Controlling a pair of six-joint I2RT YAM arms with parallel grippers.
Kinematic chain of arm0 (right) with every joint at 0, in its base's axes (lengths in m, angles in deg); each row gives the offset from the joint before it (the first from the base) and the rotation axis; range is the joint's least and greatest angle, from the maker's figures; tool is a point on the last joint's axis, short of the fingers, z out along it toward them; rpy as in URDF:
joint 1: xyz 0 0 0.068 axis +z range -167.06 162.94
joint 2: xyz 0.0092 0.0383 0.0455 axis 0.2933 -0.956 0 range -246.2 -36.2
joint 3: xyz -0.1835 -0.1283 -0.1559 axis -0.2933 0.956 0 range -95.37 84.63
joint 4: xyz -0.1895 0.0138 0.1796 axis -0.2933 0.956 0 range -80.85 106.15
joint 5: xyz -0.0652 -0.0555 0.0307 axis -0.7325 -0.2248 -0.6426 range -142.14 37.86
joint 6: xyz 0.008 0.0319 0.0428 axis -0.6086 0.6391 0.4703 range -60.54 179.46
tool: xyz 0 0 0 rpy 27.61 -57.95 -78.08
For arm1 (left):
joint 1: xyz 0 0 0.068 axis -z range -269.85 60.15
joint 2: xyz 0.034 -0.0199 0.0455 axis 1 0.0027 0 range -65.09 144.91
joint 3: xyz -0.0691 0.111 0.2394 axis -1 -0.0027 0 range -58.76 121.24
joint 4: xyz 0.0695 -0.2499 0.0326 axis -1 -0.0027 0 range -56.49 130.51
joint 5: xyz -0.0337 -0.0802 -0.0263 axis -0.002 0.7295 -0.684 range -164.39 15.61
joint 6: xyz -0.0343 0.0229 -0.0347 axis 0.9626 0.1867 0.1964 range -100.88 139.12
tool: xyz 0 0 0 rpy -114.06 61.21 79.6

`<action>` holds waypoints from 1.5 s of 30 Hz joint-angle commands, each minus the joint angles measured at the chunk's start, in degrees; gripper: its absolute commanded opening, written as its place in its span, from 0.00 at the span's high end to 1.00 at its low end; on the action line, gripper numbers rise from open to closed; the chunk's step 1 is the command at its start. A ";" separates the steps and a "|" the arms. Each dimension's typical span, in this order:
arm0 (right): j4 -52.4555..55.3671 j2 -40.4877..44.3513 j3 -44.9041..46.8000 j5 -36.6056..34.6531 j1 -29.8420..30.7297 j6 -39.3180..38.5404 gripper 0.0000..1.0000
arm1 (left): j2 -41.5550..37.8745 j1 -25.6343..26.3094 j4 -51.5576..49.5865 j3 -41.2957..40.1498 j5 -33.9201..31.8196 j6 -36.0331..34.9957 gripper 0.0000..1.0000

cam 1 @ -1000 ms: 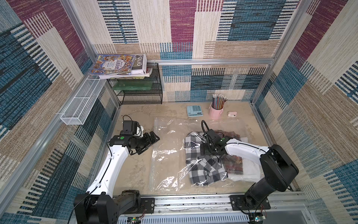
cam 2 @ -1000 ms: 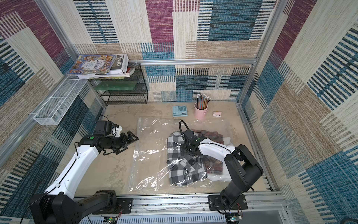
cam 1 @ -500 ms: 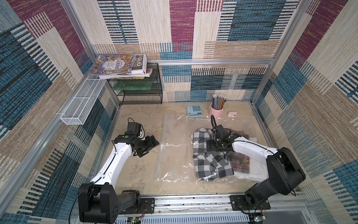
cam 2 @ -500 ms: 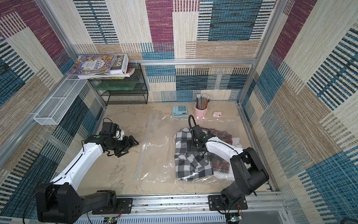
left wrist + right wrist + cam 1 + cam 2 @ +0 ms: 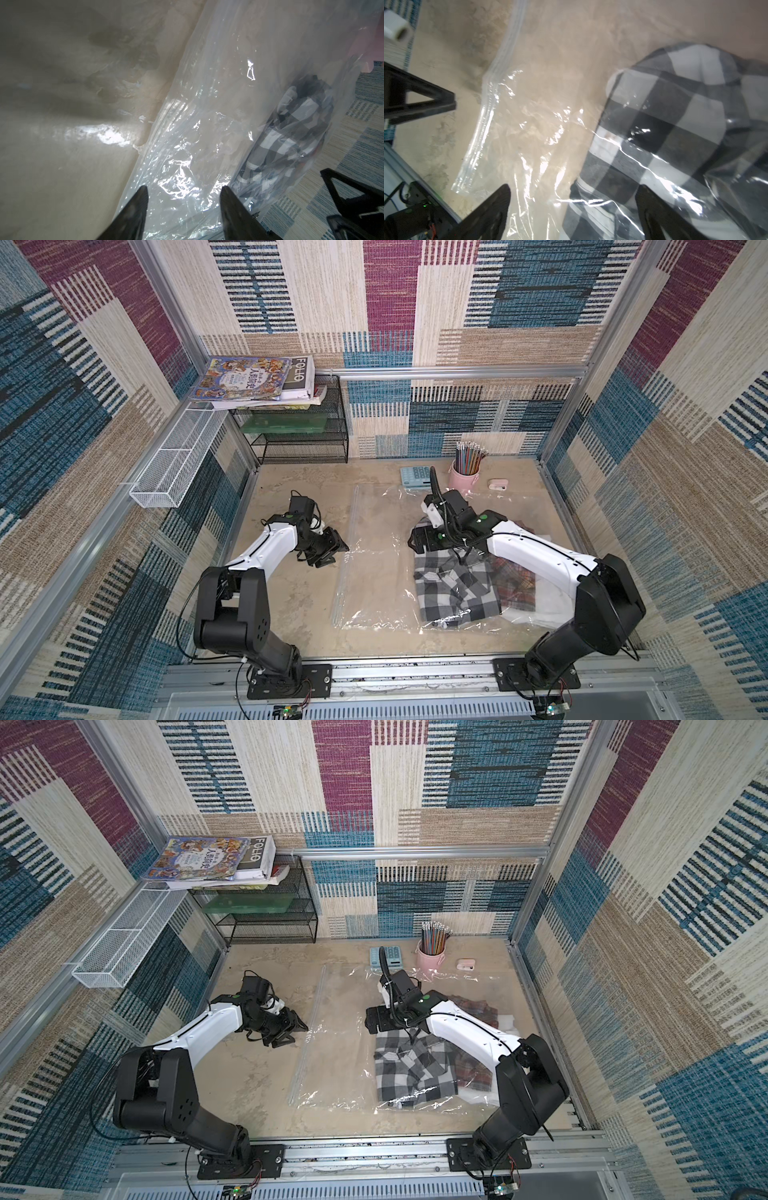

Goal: Take the shirt out of the vacuum bag
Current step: Open the vacuum bag at the center of the board.

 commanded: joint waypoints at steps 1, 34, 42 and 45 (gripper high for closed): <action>1.63 -0.96 -1.89 1.63 -0.29 0.47 0.04 | 2.87 0.07 0.68 1.50 2.58 -3.01 0.42; -1.69 -1.76 1.38 3.44 -0.40 0.67 0.04 | 11.56 4.41 1.58 10.04 -1.15 -11.31 0.67; -1.43 -5.49 -3.70 4.59 -0.39 -0.45 0.04 | 10.30 5.61 2.72 7.68 5.27 -11.95 0.82; -1.48 -7.95 -8.03 6.91 -0.48 -0.82 0.04 | 10.45 5.96 2.39 7.24 7.05 -13.11 0.91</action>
